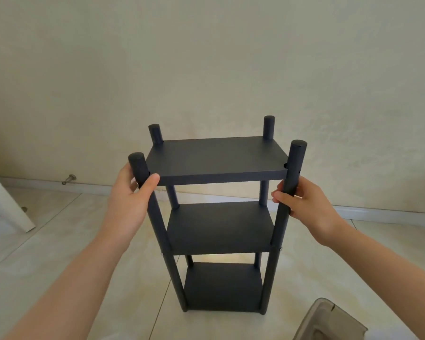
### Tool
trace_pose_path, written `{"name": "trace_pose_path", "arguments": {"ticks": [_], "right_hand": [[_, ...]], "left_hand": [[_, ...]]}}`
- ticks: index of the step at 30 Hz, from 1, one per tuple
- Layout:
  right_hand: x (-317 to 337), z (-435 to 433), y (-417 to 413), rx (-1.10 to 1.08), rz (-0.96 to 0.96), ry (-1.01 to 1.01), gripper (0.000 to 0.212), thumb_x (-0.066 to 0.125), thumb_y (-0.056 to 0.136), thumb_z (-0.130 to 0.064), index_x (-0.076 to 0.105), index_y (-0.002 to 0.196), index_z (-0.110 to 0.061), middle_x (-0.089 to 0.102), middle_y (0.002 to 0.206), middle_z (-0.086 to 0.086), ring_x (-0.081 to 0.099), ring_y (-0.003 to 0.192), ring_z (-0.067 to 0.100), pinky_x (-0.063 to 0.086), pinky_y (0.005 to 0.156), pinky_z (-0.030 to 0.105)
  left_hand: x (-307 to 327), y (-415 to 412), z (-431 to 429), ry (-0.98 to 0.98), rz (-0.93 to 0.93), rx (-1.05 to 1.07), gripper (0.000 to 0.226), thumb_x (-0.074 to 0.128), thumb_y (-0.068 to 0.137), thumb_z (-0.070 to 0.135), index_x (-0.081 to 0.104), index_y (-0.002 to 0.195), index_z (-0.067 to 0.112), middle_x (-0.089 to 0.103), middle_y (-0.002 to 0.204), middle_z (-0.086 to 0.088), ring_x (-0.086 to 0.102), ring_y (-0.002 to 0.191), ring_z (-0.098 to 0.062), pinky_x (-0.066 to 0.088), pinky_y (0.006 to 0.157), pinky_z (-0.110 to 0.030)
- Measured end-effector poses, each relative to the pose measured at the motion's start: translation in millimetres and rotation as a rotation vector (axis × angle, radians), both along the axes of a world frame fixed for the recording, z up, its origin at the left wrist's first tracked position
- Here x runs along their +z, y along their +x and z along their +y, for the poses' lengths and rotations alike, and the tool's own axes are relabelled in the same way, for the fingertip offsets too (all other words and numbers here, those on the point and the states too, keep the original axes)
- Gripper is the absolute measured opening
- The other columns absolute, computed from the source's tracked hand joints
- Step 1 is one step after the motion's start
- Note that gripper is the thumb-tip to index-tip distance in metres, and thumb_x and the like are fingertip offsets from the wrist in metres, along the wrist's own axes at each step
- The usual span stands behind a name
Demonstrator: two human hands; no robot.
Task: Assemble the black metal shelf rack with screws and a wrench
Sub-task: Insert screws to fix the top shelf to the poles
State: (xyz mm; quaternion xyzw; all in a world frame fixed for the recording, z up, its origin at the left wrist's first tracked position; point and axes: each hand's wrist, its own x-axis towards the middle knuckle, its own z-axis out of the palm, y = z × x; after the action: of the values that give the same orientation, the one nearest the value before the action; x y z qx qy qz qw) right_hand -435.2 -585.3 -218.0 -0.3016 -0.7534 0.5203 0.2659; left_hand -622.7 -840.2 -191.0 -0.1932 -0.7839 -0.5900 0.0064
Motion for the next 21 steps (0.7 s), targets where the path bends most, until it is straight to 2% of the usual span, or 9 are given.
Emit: {"name": "trace_pose_path", "arguments": {"ticks": [2,4,6,8,10,13,16,19,21], "right_hand": [[-1,-2,1,0.002,0.005,0.014,0.006,0.067,0.092,-0.017,0.061,0.093,-0.018,0.069,0.088,0.002,0.066,0.092,0.026,0.054,0.090,0.045],[-1,-2,3,0.001,0.013,0.024,0.007,0.067,0.092,-0.015,0.060,0.092,-0.018,0.069,0.082,-0.001,0.067,0.090,0.024,0.054,0.090,0.044],[-1,-3,3,0.001,0.000,0.048,0.007,0.066,0.093,-0.016,0.059,0.092,-0.020,0.069,0.085,-0.001,0.067,0.091,0.023,0.054,0.091,0.044],[-2,-3,3,0.000,-0.018,0.081,0.008,0.064,0.094,-0.018,0.058,0.094,-0.022,0.069,0.090,-0.001,0.066,0.094,0.023,0.054,0.092,0.044],[-2,-3,2,-0.005,-0.036,0.115,0.007,0.063,0.095,-0.021,0.056,0.096,-0.024,0.068,0.093,-0.003,0.065,0.095,0.023,0.053,0.092,0.044],[-3,-3,3,-0.010,-0.071,0.152,0.008,0.059,0.097,-0.025,0.055,0.103,-0.023,0.065,0.097,-0.005,0.064,0.094,0.020,0.053,0.091,0.041],[-1,-1,7,0.012,-0.110,0.160,0.012,0.057,0.098,-0.024,0.053,0.109,-0.024,0.063,0.103,-0.008,0.061,0.091,0.013,0.051,0.085,0.034],[1,1,14,0.068,-0.148,0.152,0.025,0.055,0.097,-0.009,0.050,0.116,-0.023,0.063,0.112,-0.003,0.062,0.097,0.015,0.046,0.080,0.027],[3,1,19,0.085,-0.161,0.168,0.028,0.054,0.096,-0.005,0.051,0.119,-0.021,0.064,0.112,-0.003,0.062,0.098,0.016,0.048,0.082,0.027]], "left_hand": [[0,-1,5,0.048,-0.074,0.131,0.059,0.068,0.089,0.050,0.045,0.139,0.029,0.053,0.120,0.022,0.050,0.110,-0.006,0.035,0.090,-0.028],[3,1,8,0.059,-0.049,0.266,0.061,0.077,0.080,0.054,0.047,0.124,0.025,0.054,0.104,0.011,0.056,0.091,-0.007,0.039,0.075,-0.023],[6,6,13,0.057,-0.014,0.312,0.050,0.079,0.079,0.051,0.048,0.106,0.021,0.052,0.089,0.006,0.056,0.082,-0.008,0.042,0.066,-0.026],[9,13,20,0.093,-0.092,0.282,0.034,0.075,0.086,0.045,0.053,0.091,0.019,0.060,0.081,0.003,0.061,0.078,-0.014,0.053,0.075,-0.033],[12,23,24,0.173,-0.239,0.202,0.022,0.070,0.092,0.038,0.060,0.086,0.020,0.071,0.072,0.002,0.067,0.073,-0.013,0.056,0.083,-0.034],[14,40,34,0.350,-0.486,-0.004,0.014,0.065,0.097,0.029,0.067,0.097,0.015,0.078,0.083,0.005,0.074,0.084,-0.008,0.055,0.088,-0.028],[13,61,55,0.388,-0.652,-0.163,0.016,0.065,0.097,0.024,0.066,0.108,0.012,0.078,0.096,-0.002,0.075,0.091,-0.013,0.056,0.091,-0.031],[12,81,80,0.323,-0.705,-0.305,0.027,0.061,0.099,0.029,0.062,0.117,0.009,0.074,0.111,-0.006,0.073,0.100,-0.018,0.055,0.097,-0.035],[11,90,94,0.309,-0.666,-0.339,0.026,0.053,0.104,0.031,0.060,0.115,0.009,0.071,0.120,-0.008,0.070,0.109,-0.020,0.052,0.102,-0.037]]}}
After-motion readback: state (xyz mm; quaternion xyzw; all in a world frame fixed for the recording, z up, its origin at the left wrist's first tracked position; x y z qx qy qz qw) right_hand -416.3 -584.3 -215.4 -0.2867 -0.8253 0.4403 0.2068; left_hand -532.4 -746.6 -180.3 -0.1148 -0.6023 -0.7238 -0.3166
